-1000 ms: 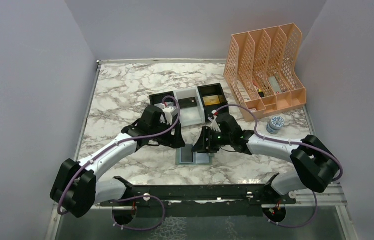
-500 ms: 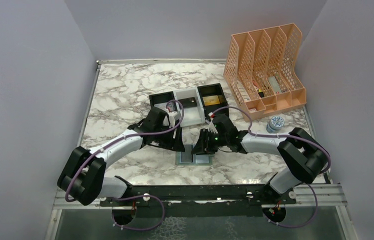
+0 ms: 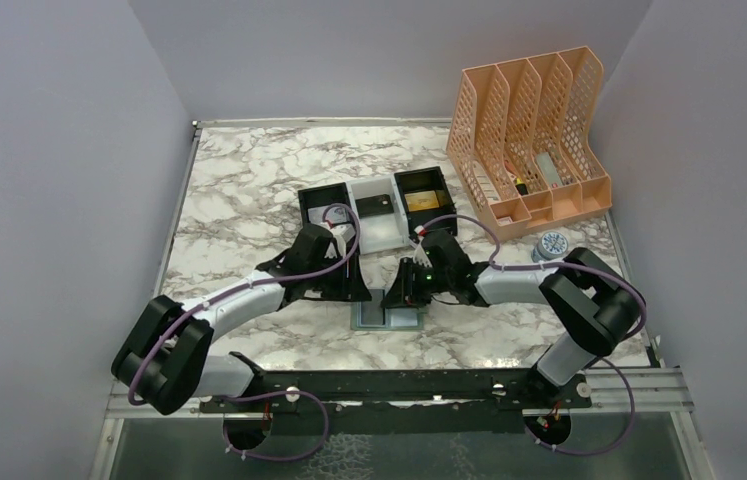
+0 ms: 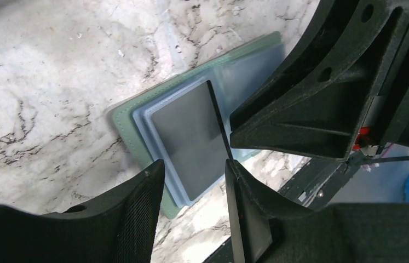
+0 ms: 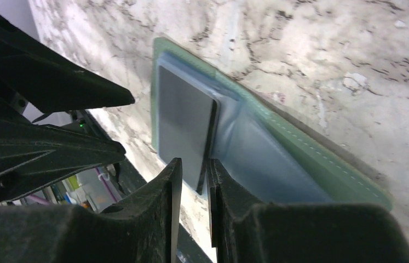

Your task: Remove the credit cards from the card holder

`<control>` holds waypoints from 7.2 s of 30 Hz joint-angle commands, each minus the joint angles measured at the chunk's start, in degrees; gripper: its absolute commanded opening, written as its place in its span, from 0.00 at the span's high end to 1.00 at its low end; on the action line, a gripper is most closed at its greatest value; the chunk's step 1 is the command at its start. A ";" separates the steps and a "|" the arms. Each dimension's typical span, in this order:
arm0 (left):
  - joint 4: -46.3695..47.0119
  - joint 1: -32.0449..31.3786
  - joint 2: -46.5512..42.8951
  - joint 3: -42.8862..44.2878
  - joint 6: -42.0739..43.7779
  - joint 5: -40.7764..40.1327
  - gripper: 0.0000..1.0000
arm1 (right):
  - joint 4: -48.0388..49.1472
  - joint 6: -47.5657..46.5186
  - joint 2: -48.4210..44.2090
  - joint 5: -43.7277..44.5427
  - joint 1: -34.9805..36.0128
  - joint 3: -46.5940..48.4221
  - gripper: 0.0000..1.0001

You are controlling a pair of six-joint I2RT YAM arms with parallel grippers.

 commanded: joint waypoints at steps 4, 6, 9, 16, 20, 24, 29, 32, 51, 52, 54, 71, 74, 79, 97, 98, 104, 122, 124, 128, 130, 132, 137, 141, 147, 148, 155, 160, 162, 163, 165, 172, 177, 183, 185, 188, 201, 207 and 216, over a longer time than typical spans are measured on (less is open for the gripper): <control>7.54 -0.82 1.07 -4.25 -3.02 -3.04 0.56 | -1.18 -1.06 0.88 4.25 0.15 0.88 0.77; 8.30 -1.25 1.96 -4.59 -3.20 -3.49 0.58 | -2.26 -1.63 1.59 4.16 0.15 1.51 0.79; 9.32 -1.99 3.54 -4.67 -3.12 -3.94 0.65 | -0.95 -1.04 2.00 4.42 0.15 0.87 0.79; 10.52 -3.04 6.10 -5.08 -3.90 -5.02 0.81 | 0.59 -1.35 4.56 1.83 0.15 1.57 0.81; 9.91 -3.29 6.08 -5.68 -4.07 -4.89 0.85 | 2.91 0.10 4.32 1.01 0.15 0.21 0.87; 10.44 -3.60 6.12 -6.22 -4.32 -4.30 0.93 | 4.28 0.52 2.95 -0.26 0.07 -0.50 0.93; 9.37 -3.79 5.24 -6.33 -5.07 -5.60 1.00 | 3.79 0.59 0.43 -0.09 0.06 -0.89 0.99; 7.50 -3.79 4.22 -6.49 -5.13 -7.30 1.00 | 1.75 -0.26 -1.65 2.51 -0.16 -1.30 0.99; 7.38 -4.56 2.57 -7.42 -7.25 -6.63 0.95 | -0.94 -2.63 3.59 -1.47 -0.58 0.98 0.79; 7.60 -4.64 2.52 -7.50 -7.51 -6.68 0.94 | -0.28 -2.42 4.24 -2.03 -0.48 0.79 0.79; 7.64 -4.83 2.42 -7.62 -7.72 -6.64 0.91 | 0.62 -2.51 5.06 -2.40 -0.52 0.45 0.79; 4.56 -5.50 -1.36 -8.28 -8.05 -9.59 0.75 | -7.73 -8.26 -2.69 4.83 -0.56 1.99 0.99; 4.26 -5.47 -1.33 -8.14 -7.79 -9.75 0.76 | -8.80 -8.94 -3.58 5.57 -0.63 1.82 0.99; 3.45 -5.46 -2.80 -8.02 -7.71 -9.77 0.75 | -10.30 -10.52 -2.73 5.05 -0.86 2.25 0.99; 12.21 -8.57 -1.39 -4.83 -11.50 -6.29 0.59 | -8.12 -8.37 -1.55 5.71 -1.29 0.72 0.98; 13.12 -9.13 -0.21 -5.08 -12.37 -6.80 0.60 | -7.96 -8.21 -1.64 5.66 -1.26 0.63 0.98; 12.21 -11.32 4.68 -5.49 -14.52 -10.87 0.74 | -7.21 -7.37 -2.11 6.44 -1.44 -0.28 0.98; 4.27 -11.96 3.12 -5.66 -10.13 -15.31 0.82 | 4.43 -0.89 1.61 -0.44 -2.23 -4.92 0.71; 4.27 -11.96 3.37 -5.53 -9.90 -15.14 0.82 | 5.50 -1.40 2.71 -2.01 -2.14 -4.60 0.76; 4.17 -12.05 3.53 -5.36 -9.88 -15.04 0.82 | 4.48 -1.65 1.71 0.71 -2.22 -4.84 0.93; 4.12 -12.05 3.11 -5.49 -9.91 -15.12 0.82 | 3.06 -2.12 -0.24 2.90 -2.30 -5.09 0.98; 3.96 -12.05 2.66 -5.31 -9.72 -15.57 0.81 | 1.35 -3.00 -1.86 4.85 -2.44 -5.40 0.99; 3.47 -12.05 2.23 -4.34 -8.77 -16.58 0.72 | -1.69 -5.68 -5.12 4.99 -4.15 -6.16 0.99; 3.81 -12.13 3.42 -3.56 -8.67 -15.58 0.71 | -0.57 -6.51 -6.83 2.30 -5.15 -7.73 0.99; 4.95 -13.06 5.67 -2.79 -8.44 -14.08 0.73 | -0.23 -6.08 -4.50 -2.27 -5.39 -6.01 0.94; 4.94 -13.22 6.08 -2.64 -8.32 -14.01 0.75 | 0.44 -5.42 -4.17 -2.76 -5.39 -6.03 0.91; 2.92 -13.81 6.24 -3.21 -8.34 -15.91 0.80 | 4.65 -1.18 -3.88 -1.86 -5.39 -8.07 0.79; 1.98 -13.88 6.22 -3.84 -7.95 -15.92 0.81 | 17.44 4.61 -4.84 0.27 -5.39 -15.67 0.62; 1.98 -13.90 6.40 -3.81 -7.92 -15.86 0.81 | 20.68 3.85 -3.94 -0.49 -5.39 -16.81 0.61; 1.64 -13.90 6.56 -3.58 -7.60 -15.95 0.81 | 21.58 3.42 -3.35 -1.50 -5.39 -16.83 0.63; 0.45 -13.86 6.80 -3.08 -7.19 -16.91 0.81 | 25.19 3.55 -2.28 -3.32 -5.39 -17.31 0.68; -0.11 -13.90 6.87 -2.68 -6.88 -16.67 0.82 | 29.35 4.64 2.11 -9.94 -5.39 -15.58 0.77; -0.13 -13.90 6.72 -2.75 -7.24 -16.66 0.82 | 30.58 5.25 2.53 -10.23 -5.39 -15.60 0.79; -0.17 -13.90 6.61 -2.22 -7.10 -16.30 0.82 | 28.13 5.63 2.93 -9.64 -5.39 -14.62 0.83; -0.17 -13.90 6.47 -2.13 -7.07 -16.23 0.83 | 27.01 6.06 2.72 -9.00 -5.40 -14.17 0.86; -0.47 -13.89 6.05 -2.12 -7.07 -16.30 0.83 | 25.21 6.53 0.19 -6.12 -5.39 -14.72 0.92; -0.77 -13.92 4.35 -2.36 -7.21 -17.17 0.82 | 4.54 -2.21 -14.72 5.06 -5.94 -13.08 0.99; -0.31 -14.07 -0.03 -2.55 -7.06 -17.77 0.75 | 7.79 -3.98 -20.67 4.91 -5.91 -15.78 0.99; 0.36 -14.07 -6.53 -3.34 -8.20 -19.18 0.61 | 14.81 -7.12 -25.54 2.49 -5.96 -19.65 0.99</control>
